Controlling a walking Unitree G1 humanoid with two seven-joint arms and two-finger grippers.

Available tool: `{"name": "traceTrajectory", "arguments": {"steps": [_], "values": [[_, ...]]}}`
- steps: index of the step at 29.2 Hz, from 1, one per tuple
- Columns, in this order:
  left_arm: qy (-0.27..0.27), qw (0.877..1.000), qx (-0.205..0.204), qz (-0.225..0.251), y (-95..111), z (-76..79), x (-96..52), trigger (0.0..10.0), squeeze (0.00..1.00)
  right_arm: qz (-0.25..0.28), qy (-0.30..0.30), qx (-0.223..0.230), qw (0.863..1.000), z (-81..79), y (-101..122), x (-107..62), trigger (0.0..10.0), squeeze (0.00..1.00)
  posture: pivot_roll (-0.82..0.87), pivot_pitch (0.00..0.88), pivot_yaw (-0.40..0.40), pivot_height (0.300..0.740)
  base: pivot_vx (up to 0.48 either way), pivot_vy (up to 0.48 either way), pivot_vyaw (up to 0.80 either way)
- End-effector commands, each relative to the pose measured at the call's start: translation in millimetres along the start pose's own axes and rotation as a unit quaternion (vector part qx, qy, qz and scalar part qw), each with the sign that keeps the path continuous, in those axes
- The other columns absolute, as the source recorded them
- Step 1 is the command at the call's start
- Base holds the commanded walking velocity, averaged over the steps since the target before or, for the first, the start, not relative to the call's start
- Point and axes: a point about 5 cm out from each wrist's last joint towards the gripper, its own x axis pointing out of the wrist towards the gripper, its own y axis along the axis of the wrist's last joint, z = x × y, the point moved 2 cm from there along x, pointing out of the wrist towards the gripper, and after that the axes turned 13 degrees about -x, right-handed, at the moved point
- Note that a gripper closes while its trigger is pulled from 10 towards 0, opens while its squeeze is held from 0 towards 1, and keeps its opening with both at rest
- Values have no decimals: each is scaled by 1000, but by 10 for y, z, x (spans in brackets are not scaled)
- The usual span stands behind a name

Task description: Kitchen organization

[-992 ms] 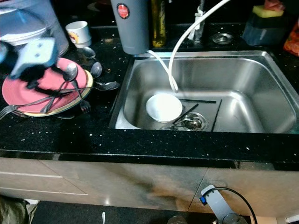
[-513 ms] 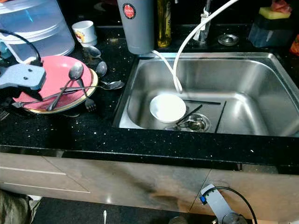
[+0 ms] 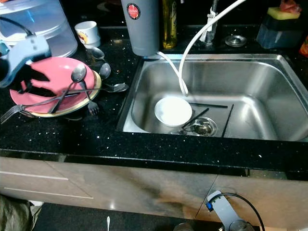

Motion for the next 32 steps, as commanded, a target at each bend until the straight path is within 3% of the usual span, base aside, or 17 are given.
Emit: {"name": "traceTrajectory", "arguments": {"steps": [1,3,5,6,8,11,15,21,32], "values": [[17,998,-56,24,25,-10,32,10000,0,0,5,3,1000,-50,1,4,10000,0,-29,64,62,740,0,0,0],[40,993,-105,37,34,-2,109,10000,0,0,6,2,1000,-54,1,4,10000,0,-27,62,62,740,0,0,0],[43,991,-121,39,41,9,135,10000,0,0,6,2,1000,-55,0,4,10000,0,-27,62,62,740,0,0,0],[42,986,-157,41,68,49,176,10000,0,-1,6,3,1000,-57,-1,4,10000,0,-26,61,61,740,0,0,0],[44,981,-185,35,78,70,187,10000,0,-1,6,3,1000,-58,-2,4,10000,0,-27,60,61,740,0,0,0],[52,981,-185,30,76,66,190,10000,0,-1,6,3,1000,-58,-2,4,10000,0,-26,57,60,740,0,0,0],[51,972,-228,-23,-27,123,223,10000,0,-1,6,1,1000,-60,0,5,10000,0,-23,54,61,740,0,0,0],[57,969,-226,-83,-157,153,243,10000,0,-1,5,2,1000,-58,4,5,10000,0,-21,57,65,740,0,0,0],[89,961,-237,-114,-416,100,288,10000,0,-2,3,4,1000,-52,7,6,10000,0,-21,62,67,740,0,0,0]]}}
